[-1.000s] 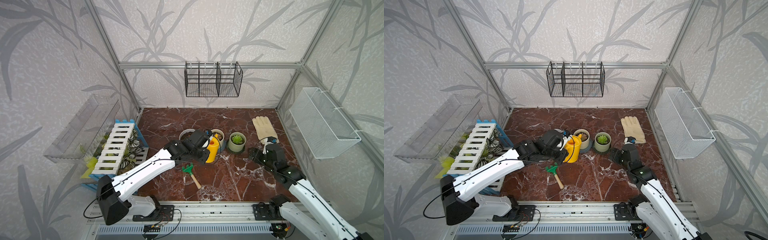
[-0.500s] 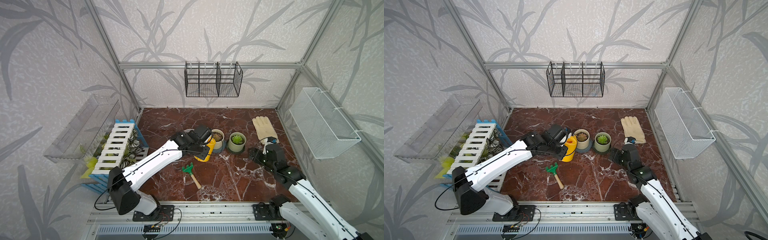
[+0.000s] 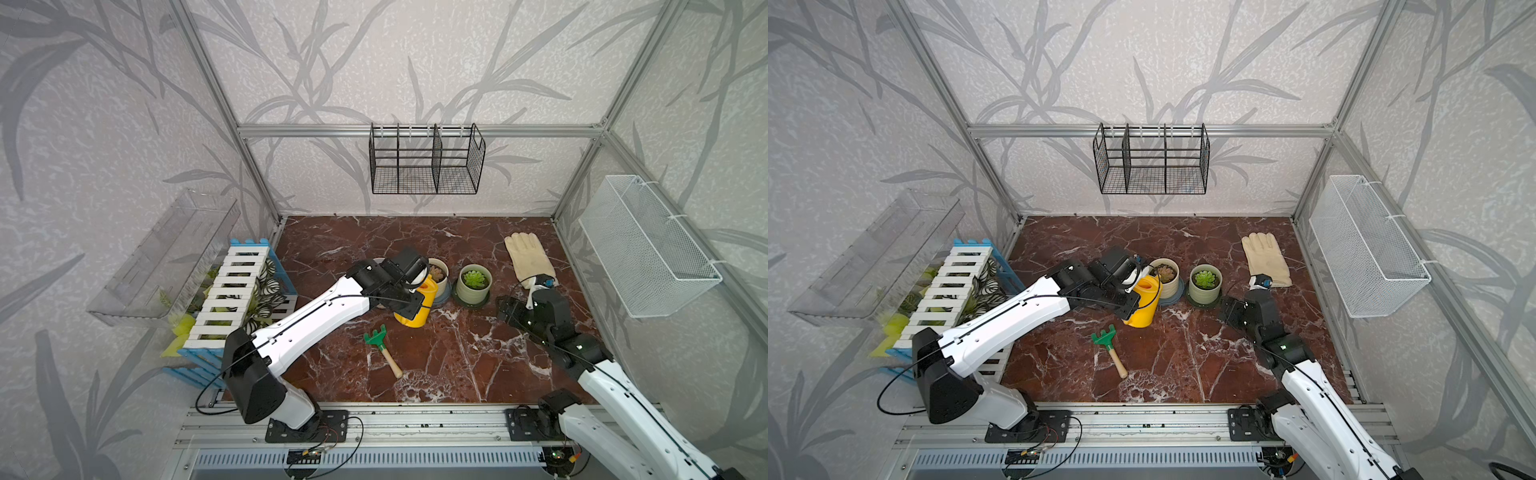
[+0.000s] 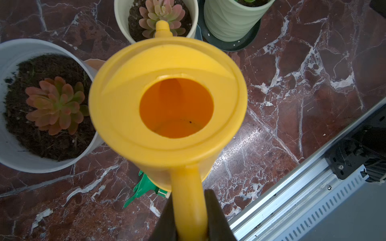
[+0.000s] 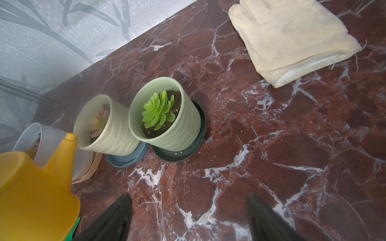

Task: Water the succulent around the soil edge
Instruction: Water the soil of the potted plant with water.

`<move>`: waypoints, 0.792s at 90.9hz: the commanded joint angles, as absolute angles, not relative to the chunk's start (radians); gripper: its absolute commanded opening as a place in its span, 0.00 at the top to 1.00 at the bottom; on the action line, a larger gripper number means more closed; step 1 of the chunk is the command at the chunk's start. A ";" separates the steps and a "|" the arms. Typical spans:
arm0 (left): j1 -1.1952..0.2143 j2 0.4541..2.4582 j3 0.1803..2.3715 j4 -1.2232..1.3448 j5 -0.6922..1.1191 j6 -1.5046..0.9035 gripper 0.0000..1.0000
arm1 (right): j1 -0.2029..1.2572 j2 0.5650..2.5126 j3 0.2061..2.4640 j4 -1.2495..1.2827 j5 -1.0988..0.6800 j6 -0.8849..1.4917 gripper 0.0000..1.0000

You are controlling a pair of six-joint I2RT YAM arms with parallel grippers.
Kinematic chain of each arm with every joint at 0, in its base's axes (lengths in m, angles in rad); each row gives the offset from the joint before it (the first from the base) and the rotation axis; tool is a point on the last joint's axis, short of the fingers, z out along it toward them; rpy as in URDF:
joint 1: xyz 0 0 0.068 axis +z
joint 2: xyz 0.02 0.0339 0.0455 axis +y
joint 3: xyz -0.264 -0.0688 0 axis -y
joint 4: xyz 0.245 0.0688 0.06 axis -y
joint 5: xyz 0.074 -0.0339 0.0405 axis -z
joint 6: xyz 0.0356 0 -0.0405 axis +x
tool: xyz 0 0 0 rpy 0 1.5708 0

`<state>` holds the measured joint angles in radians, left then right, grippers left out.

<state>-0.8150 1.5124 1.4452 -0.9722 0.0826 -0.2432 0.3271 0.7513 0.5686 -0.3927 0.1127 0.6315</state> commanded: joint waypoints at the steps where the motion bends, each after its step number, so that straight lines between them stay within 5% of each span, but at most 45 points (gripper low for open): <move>1: -0.814 1.524 1.475 -0.946 0.115 -0.232 1.00 | 0.324 0.744 0.558 -0.379 0.124 0.629 0.13; 72: -0.824 1.520 1.463 -0.913 0.100 -0.233 1.00 | 0.324 0.744 0.559 -0.382 0.124 0.630 0.13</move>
